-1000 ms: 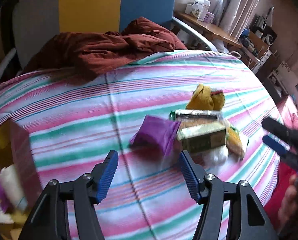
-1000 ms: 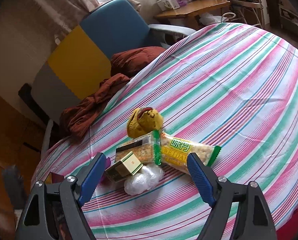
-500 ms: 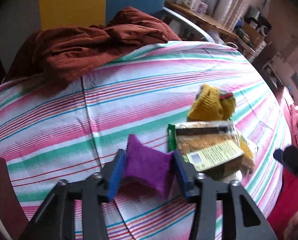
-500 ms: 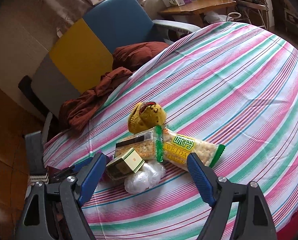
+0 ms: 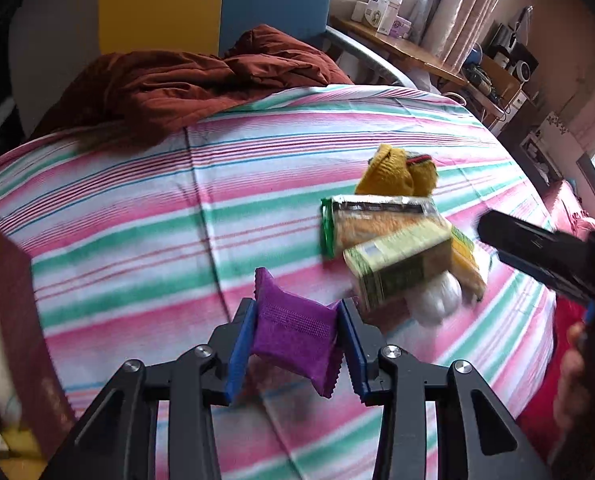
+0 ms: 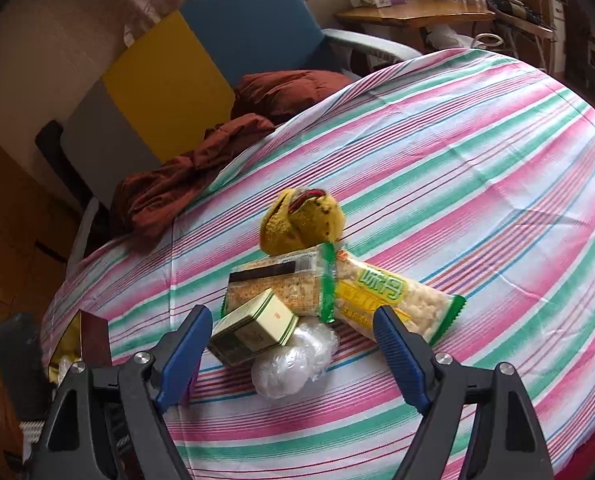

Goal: Organize objects
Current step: 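Grasp purple packet with left gripper while right gripper grasps green-labelled box, then carry purple packet and green-labelled box into gold tray and open both grippers, then withdraw both grippers from the tray toward the remaining pile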

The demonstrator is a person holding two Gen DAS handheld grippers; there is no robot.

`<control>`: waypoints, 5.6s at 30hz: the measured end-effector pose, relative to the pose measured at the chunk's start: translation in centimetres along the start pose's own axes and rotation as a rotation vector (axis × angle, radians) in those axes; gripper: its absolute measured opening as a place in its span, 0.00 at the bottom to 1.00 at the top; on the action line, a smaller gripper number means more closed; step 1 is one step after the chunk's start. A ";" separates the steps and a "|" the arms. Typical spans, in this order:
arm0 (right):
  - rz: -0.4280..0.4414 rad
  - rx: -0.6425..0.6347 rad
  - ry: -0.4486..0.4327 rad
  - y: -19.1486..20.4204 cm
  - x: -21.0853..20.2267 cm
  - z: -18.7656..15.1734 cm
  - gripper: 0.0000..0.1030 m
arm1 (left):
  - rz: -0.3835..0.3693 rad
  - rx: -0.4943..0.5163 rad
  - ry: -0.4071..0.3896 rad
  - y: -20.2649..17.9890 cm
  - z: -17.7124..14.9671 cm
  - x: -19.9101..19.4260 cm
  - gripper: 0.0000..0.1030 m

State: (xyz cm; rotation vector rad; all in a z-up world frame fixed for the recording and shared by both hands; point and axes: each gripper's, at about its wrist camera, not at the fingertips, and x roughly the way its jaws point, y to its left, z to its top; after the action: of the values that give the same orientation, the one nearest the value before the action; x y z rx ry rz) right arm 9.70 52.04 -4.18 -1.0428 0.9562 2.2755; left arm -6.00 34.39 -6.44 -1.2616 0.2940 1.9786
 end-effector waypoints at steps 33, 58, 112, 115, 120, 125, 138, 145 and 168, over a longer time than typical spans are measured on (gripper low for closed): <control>-0.164 -0.773 0.081 12.8 7.0 -5.7 0.79 | -0.006 -0.146 -0.173 7.4 -9.5 -15.0 0.41; -0.105 -0.696 0.118 12.8 9.4 -4.7 0.49 | 0.037 -0.225 -0.224 11.2 -11.4 -18.2 0.41; 0.262 -0.738 0.098 33.6 1.8 -15.2 0.29 | 0.425 -0.335 -0.385 21.7 -12.3 -22.8 0.60; 0.250 -0.727 0.096 34.3 2.5 -14.9 0.42 | 0.443 -0.353 -0.401 21.8 -12.3 -23.3 0.70; 0.258 -0.718 0.107 33.6 2.4 -15.6 0.45 | 0.460 -0.365 -0.439 21.6 -13.6 -24.6 0.82; 0.220 -0.748 0.055 32.6 0.7 -17.0 0.45 | 0.471 -0.370 -0.464 20.5 -14.9 -25.5 0.82; 0.147 -0.791 -0.083 30.8 -3.6 -18.8 0.51 | 0.489 -0.339 -0.477 17.5 -17.3 -26.0 0.84; 0.134 -0.767 -0.100 29.6 -4.3 -18.8 0.59 | 0.480 -0.323 -0.455 16.4 -18.0 -25.6 0.85; 0.049 -0.663 -0.112 23.6 -5.0 -17.0 0.59 | 0.412 -0.192 -0.402 11.6 -17.7 -23.6 0.85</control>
State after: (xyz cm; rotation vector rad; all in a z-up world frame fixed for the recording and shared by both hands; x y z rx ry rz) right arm 5.54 23.32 1.24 -1.1234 0.1650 2.7306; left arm 3.18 5.50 2.85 -0.9332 0.1749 2.6121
